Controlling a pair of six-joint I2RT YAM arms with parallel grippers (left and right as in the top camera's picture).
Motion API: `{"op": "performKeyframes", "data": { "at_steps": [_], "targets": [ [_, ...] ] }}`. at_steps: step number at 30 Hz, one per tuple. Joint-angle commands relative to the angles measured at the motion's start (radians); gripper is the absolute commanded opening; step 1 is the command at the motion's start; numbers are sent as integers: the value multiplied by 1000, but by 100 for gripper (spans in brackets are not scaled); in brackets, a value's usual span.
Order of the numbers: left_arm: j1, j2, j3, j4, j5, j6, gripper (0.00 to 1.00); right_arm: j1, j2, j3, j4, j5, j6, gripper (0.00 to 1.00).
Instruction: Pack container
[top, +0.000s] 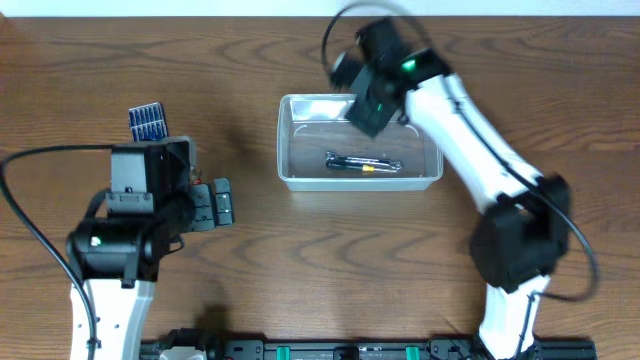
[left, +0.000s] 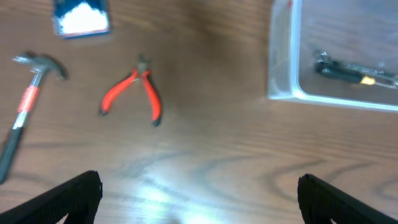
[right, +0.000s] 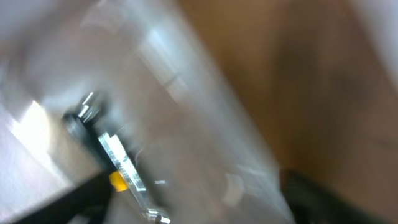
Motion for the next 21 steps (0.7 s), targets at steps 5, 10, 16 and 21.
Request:
{"op": "performKeyframes", "data": {
  "at_steps": [5,10,16,21],
  "targets": [
    [55,243,224,-159,-98,10,98,-292,-267,106,-106,52,554,99],
    [69,439,221,-99,-98,10,98,-517,-277,100,-300,-4,592,99],
    [69,597,155,19,-99,10,98,-654,-249,23,-348,-50,589,99],
    [78,666,72,109,-95,10,98,-667,-244,-120,-294,-50,569,99]
  ]
}}
